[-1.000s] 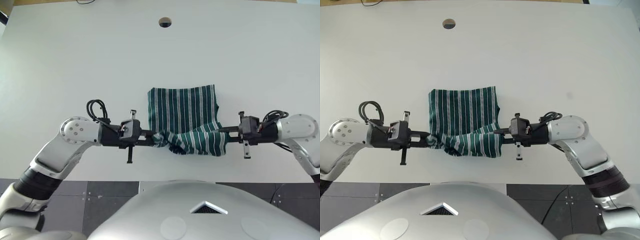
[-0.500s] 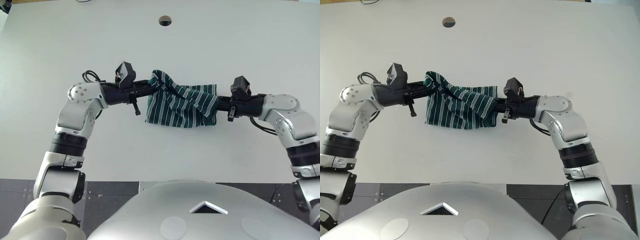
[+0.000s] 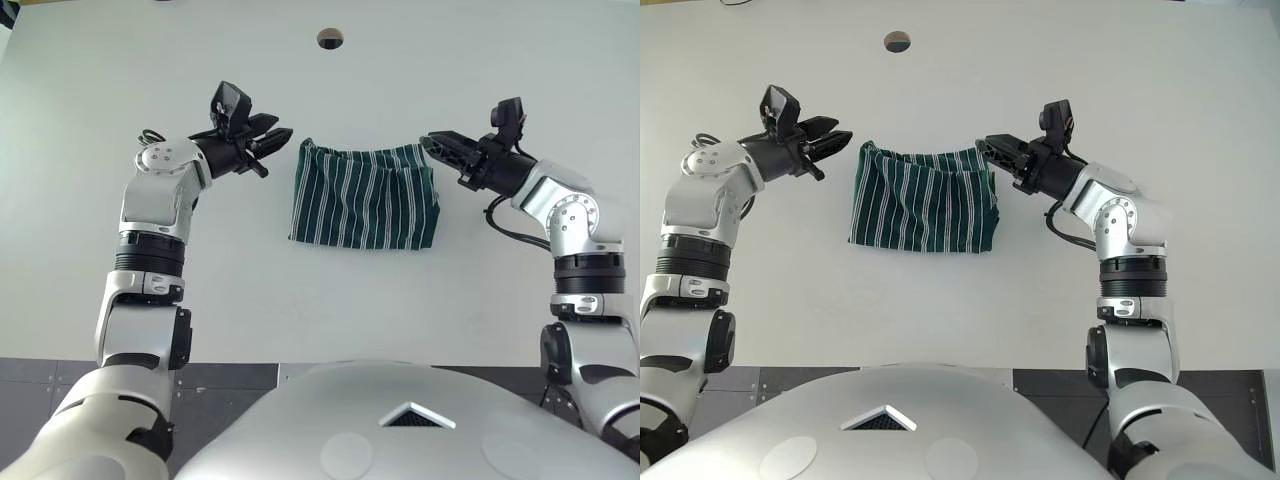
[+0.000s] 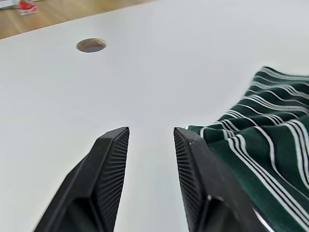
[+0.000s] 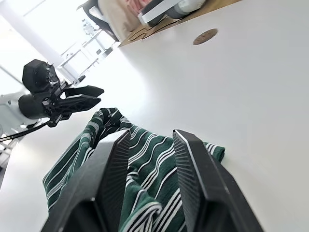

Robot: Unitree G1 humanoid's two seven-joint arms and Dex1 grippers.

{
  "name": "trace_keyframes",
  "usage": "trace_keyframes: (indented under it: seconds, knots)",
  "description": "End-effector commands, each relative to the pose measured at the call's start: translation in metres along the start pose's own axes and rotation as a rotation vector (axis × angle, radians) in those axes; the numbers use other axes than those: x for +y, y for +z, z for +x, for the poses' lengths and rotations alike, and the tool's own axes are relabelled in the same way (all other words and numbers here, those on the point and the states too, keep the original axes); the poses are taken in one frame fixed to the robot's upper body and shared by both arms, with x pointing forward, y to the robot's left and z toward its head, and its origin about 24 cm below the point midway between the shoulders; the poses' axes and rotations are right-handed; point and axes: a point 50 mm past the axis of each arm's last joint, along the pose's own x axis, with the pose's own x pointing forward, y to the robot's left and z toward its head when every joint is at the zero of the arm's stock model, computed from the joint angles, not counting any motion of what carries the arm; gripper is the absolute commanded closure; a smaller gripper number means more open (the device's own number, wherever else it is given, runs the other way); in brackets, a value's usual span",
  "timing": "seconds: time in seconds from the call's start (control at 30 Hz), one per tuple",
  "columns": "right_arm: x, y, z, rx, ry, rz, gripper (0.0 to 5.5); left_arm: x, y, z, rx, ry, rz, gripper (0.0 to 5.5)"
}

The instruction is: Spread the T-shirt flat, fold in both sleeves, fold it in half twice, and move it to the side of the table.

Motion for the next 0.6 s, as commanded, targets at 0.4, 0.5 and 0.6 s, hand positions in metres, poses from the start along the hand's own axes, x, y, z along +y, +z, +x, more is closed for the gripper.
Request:
trace_keyframes:
  seconds: [0.4, 0.5, 0.6]
  knots:
    - [0.055, -0.054, 0.065, 0.149, 0.256, -1.44, 3.88, 0.028, 0.032, -0.017, -0.404, 0.261, -0.109, 3.78]
    - [0.002, -0.063, 0.063, 0.415, 0.029, -1.548, 3.88, 0.017, 0.03, -0.023, -0.473, 0.237, -0.112, 3.78]
    - [-0.058, -0.05, 0.015, 0.678, -0.208, -1.603, 3.88, 0.01, 0.029, -0.027, -0.517, 0.233, -0.131, 3.78]
